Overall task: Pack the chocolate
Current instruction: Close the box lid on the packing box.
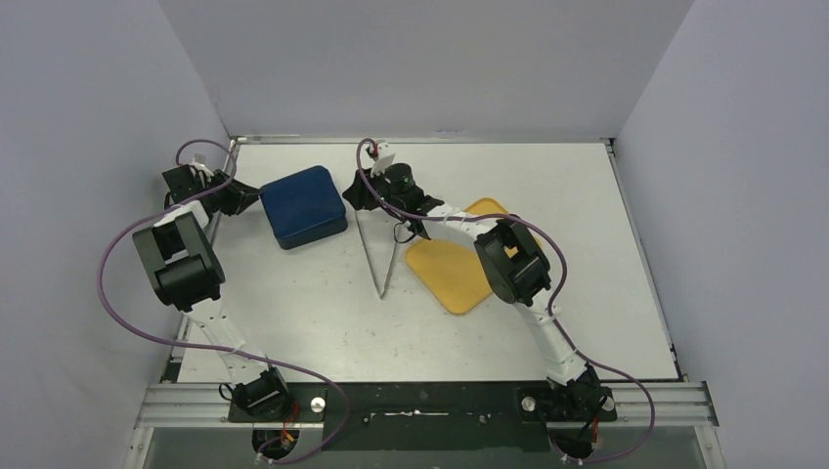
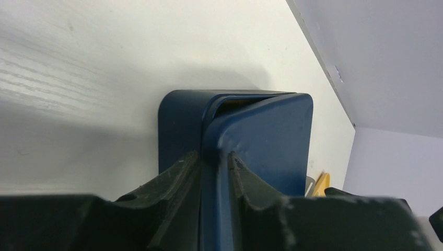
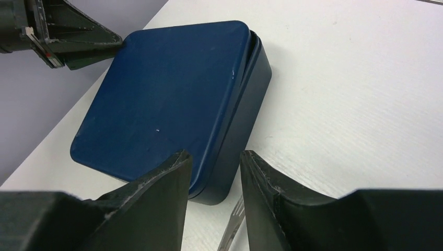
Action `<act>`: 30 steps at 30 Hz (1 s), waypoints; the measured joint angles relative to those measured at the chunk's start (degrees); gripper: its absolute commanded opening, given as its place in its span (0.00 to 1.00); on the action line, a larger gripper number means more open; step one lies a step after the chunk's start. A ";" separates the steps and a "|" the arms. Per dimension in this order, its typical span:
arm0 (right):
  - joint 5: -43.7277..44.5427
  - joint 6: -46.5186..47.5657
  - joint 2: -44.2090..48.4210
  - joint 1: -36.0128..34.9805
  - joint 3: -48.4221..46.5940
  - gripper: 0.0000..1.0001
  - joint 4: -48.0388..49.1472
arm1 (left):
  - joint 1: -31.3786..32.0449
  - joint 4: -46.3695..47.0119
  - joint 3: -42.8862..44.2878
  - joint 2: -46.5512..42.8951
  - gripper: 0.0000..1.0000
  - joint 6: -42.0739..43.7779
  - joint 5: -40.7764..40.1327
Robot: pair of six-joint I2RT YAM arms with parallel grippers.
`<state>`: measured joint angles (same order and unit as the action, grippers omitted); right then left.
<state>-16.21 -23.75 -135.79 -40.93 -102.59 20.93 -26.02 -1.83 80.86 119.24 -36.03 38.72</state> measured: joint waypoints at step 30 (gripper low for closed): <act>0.31 -0.22 -4.22 -1.68 -4.74 0.60 -5.53 | 3.91 -12.48 -0.90 -10.10 0.62 5.05 -15.61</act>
<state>-15.90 -23.97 -140.00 -42.61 -107.33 15.40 -22.11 -14.31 79.96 109.14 -30.98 23.11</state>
